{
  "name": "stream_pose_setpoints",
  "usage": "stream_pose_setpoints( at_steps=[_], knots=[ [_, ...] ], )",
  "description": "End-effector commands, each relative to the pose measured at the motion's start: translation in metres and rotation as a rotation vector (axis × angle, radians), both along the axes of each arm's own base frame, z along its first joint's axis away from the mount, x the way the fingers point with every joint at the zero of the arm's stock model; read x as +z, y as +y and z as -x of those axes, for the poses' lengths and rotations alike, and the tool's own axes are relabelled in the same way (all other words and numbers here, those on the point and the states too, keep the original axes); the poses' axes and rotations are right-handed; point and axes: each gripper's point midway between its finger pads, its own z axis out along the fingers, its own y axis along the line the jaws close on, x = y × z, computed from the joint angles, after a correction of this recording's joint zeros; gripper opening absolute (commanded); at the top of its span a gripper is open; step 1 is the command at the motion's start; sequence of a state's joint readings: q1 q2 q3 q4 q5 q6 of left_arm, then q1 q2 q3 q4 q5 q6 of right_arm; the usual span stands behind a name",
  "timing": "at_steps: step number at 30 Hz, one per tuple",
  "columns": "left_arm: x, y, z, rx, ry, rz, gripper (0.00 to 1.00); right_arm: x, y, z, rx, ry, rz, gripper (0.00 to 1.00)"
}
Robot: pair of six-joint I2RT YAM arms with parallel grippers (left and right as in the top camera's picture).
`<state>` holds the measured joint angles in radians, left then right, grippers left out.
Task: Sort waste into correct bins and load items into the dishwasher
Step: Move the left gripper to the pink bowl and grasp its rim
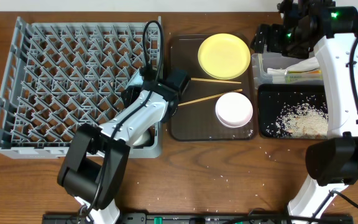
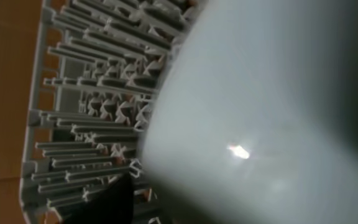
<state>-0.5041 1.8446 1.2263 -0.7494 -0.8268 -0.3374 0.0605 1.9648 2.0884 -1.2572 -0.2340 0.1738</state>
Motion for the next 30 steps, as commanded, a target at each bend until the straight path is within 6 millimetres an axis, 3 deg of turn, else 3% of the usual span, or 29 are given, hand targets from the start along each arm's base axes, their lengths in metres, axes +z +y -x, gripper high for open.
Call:
stream_pose_setpoints(
  at_steps=[1, 7, 12, 15, 20, 24, 30],
  knots=[
    [0.021, -0.023, -0.006, -0.02, -0.043, 0.193, 0.6, 0.003, 0.003, 0.0, 0.02, -0.01, 0.004, 0.99],
    [0.051, -0.068, -0.003, -0.161, -0.046, 0.488, 0.73, 0.003, 0.003, 0.0, 0.02, -0.01, 0.004, 0.99],
    [0.08, -0.12, 0.003, -0.306, -0.056, 0.799, 0.75, 0.003, 0.003, 0.0, 0.02, -0.01, 0.004, 0.99],
    [0.086, -0.149, 0.009, -0.369, -0.02, 0.954, 0.75, 0.002, 0.003, 0.0, 0.02, -0.01, 0.004, 0.99],
    [0.062, -0.185, 0.023, -0.354, 0.11, 1.129, 0.75, 0.003, 0.003, 0.0, 0.02, -0.01, 0.004, 0.99],
    [0.035, -0.226, 0.034, -0.419, 0.237, 1.216, 0.75, 0.002, 0.003, 0.0, 0.02, -0.01, 0.004, 0.99],
    [-0.006, -0.274, 0.037, -0.508, 0.294, 1.231, 0.75, 0.003, 0.003, 0.0, 0.02, -0.01, 0.004, 0.99]
  ],
)
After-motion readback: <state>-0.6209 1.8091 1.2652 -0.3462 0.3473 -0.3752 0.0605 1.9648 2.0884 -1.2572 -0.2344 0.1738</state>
